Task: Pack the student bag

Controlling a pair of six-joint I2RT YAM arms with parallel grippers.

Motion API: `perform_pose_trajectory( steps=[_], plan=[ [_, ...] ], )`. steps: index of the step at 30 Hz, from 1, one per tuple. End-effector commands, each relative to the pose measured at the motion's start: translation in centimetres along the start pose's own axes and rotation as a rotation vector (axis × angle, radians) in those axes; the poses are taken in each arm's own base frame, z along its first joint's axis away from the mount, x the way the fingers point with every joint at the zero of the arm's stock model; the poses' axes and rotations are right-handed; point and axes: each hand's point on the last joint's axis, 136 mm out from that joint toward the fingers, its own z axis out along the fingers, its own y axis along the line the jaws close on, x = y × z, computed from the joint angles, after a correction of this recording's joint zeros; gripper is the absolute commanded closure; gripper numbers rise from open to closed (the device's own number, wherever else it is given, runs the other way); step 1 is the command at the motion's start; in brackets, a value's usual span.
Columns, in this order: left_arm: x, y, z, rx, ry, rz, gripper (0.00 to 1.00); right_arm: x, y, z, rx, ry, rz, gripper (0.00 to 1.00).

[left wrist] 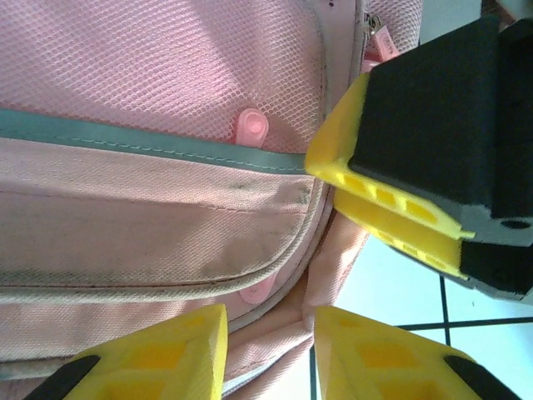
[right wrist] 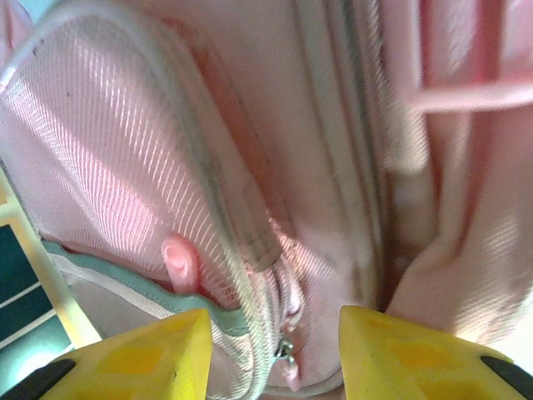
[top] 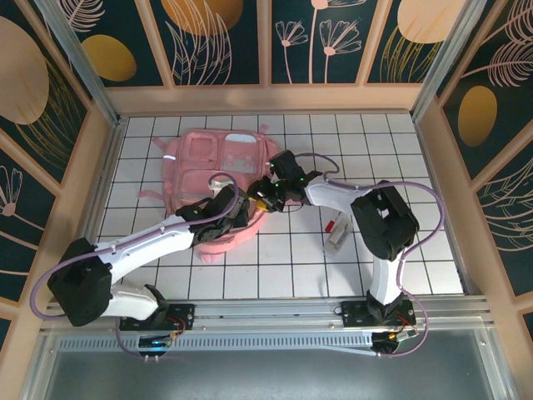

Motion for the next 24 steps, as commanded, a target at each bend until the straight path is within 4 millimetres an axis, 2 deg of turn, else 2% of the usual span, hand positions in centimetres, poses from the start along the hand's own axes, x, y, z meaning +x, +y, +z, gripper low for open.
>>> perform_pose_trajectory(
  steps=[1, 6, 11, 12, 15, 17, 24],
  plan=[
    [0.7, -0.8, 1.1, 0.032, 0.041, -0.043, 0.65, -0.7, 0.9, -1.3, -0.009, -0.014, -0.082, 0.56],
    [1.3, -1.4, 2.3, 0.04, 0.073, -0.081, 0.61, -0.8, 1.2, 0.2, -0.037, 0.021, -0.09, 0.56],
    [0.8, -1.3, 2.6, 0.005, 0.062, -0.084, 0.57, 0.1, 2.3, 1.8, -0.091, 0.057, -0.087, 0.57],
    [0.8, -1.2, 2.7, -0.004, 0.06, -0.085, 0.55, 0.2, 2.4, 2.2, -0.096, 0.063, -0.082, 0.6],
    [0.7, -0.6, 3.1, -0.041, 0.05, -0.086, 0.52, 0.4, 2.6, 2.8, -0.13, 0.079, -0.066, 0.84],
    [0.7, 0.0, 3.5, -0.081, 0.049, -0.076, 0.52, 0.8, 3.4, 2.4, -0.164, 0.087, -0.054, 0.98],
    [-0.2, 1.5, 3.5, -0.184, 0.012, -0.054, 0.53, 1.8, 7.0, 0.0, -0.237, 0.115, -0.063, 1.0]
  ],
)
